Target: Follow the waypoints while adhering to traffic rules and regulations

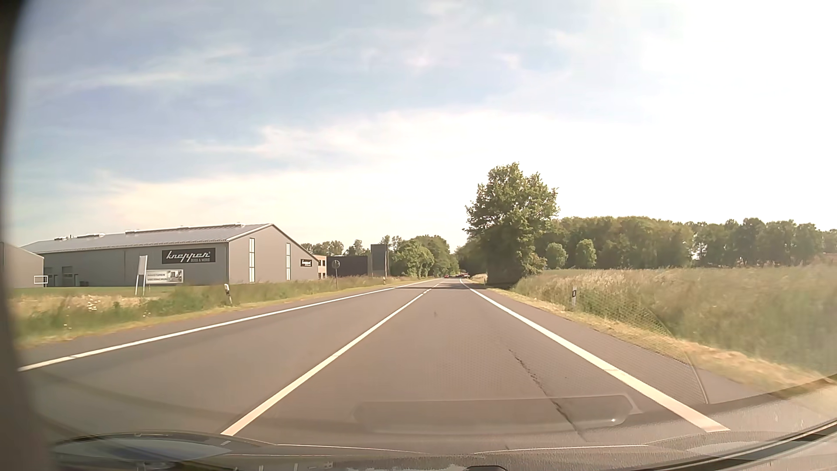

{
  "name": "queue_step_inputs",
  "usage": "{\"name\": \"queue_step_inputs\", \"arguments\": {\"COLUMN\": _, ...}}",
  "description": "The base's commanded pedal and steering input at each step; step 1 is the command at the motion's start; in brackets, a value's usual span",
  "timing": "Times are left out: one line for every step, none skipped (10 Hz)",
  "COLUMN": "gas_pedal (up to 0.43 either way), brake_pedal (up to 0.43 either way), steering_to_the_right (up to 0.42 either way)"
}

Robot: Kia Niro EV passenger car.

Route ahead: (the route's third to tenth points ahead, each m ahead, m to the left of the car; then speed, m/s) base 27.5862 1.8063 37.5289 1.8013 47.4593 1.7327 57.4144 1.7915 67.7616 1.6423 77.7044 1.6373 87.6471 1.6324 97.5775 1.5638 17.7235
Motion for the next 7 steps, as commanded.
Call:
{"name": "queue_step_inputs", "arguments": {"gas_pedal": 0.24, "brake_pedal": 0.0, "steering_to_the_right": 0.002}}
{"name": "queue_step_inputs", "arguments": {"gas_pedal": 0.24, "brake_pedal": 0.0, "steering_to_the_right": 0.002}}
{"name": "queue_step_inputs", "arguments": {"gas_pedal": 0.228, "brake_pedal": 0.0, "steering_to_the_right": 0.002}}
{"name": "queue_step_inputs", "arguments": {"gas_pedal": 0.228, "brake_pedal": 0.0, "steering_to_the_right": 0.001}}
{"name": "queue_step_inputs", "arguments": {"gas_pedal": 0.228, "brake_pedal": 0.0, "steering_to_the_right": 0.001}}
{"name": "queue_step_inputs", "arguments": {"gas_pedal": 0.228, "brake_pedal": 0.0, "steering_to_the_right": 0.001}}
{"name": "queue_step_inputs", "arguments": {"gas_pedal": 0.24, "brake_pedal": 0.0, "steering_to_the_right": 0.0}}
